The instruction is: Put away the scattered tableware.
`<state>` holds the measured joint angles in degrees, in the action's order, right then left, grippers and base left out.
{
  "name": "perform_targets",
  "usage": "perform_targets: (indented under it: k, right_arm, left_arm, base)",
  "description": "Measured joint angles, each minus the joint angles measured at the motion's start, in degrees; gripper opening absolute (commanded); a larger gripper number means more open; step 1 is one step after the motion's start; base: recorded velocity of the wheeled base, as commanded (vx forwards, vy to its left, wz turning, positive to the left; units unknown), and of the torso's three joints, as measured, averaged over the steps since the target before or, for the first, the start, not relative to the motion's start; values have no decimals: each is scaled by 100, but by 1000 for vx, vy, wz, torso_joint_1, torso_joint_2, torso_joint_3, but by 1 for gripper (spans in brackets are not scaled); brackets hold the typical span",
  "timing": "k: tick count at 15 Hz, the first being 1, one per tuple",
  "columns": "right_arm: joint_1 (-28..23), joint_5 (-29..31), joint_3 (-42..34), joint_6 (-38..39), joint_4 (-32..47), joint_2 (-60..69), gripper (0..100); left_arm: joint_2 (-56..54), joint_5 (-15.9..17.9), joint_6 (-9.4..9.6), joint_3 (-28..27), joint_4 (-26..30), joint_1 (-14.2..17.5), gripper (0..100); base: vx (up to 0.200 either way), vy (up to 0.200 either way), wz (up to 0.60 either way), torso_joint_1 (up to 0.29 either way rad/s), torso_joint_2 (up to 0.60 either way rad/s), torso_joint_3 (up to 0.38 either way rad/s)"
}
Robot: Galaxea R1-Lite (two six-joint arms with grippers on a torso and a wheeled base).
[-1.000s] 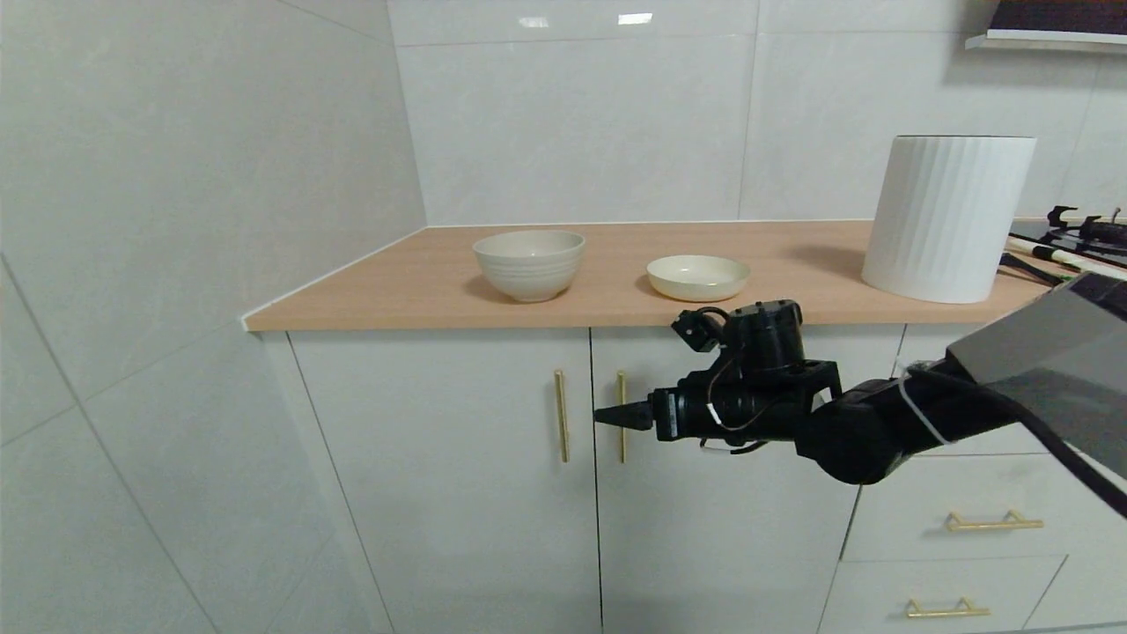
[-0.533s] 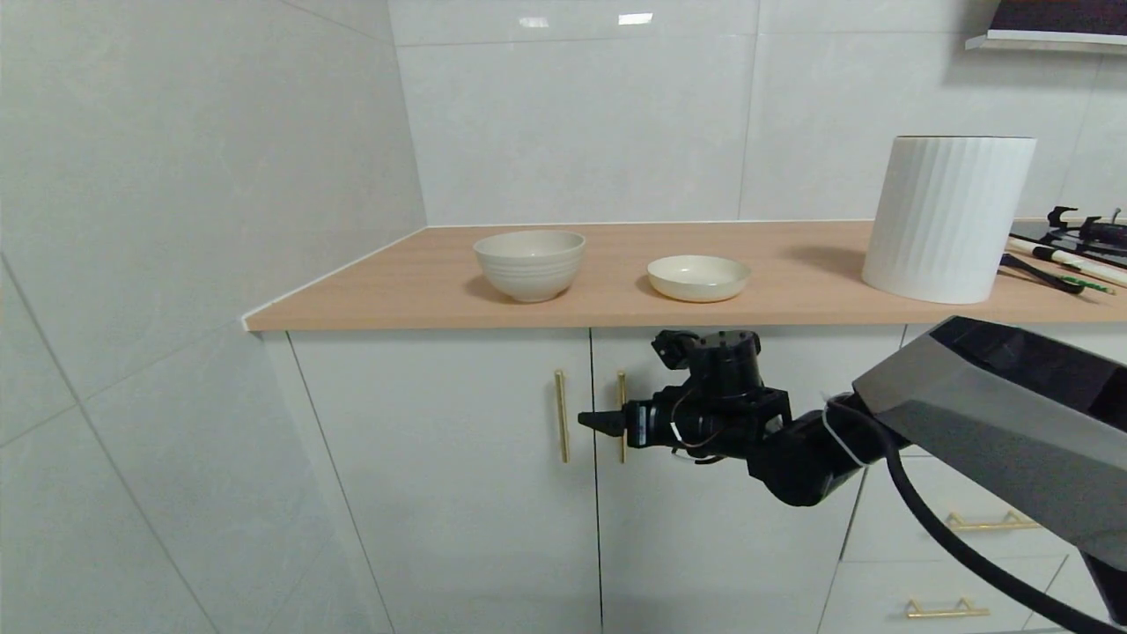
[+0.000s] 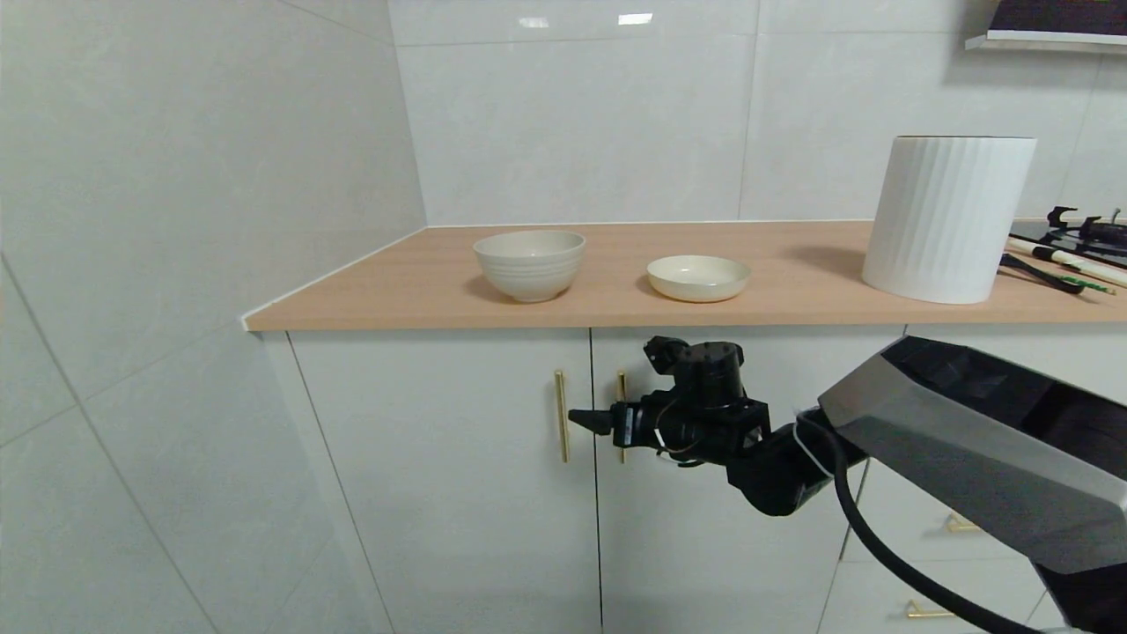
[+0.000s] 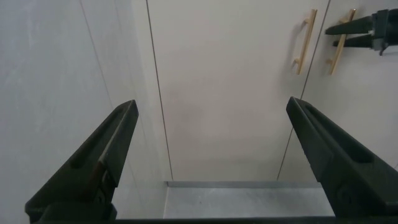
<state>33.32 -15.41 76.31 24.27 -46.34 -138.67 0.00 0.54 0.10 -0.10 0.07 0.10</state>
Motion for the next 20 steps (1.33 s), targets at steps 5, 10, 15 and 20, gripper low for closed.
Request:
perform_targets:
  k: [5,10,15,20]
  right_arm:
    - [130,-5,10,499,-60,-41,100]
    - [140,-421,-338,616,-106,212,100]
    - [146,-809,-818,613,-418,440,100]
    - [140,-1559,-1763,597,-1029,907,100]
  left_arm:
    - [0,-2,0,0,0,-5,100]
    - [0,0,0,0,0,-5,100]
    - [0,-2,23,0,-5,-5,100]
    - [18,430,-400,-590,52,-10,100]
  base:
    - [0,0,0,0,0,0]
    - [0,0,0,0,0,0]
    - [0,0,0,0,0,0]
    - [0,0,0,0,0,0]
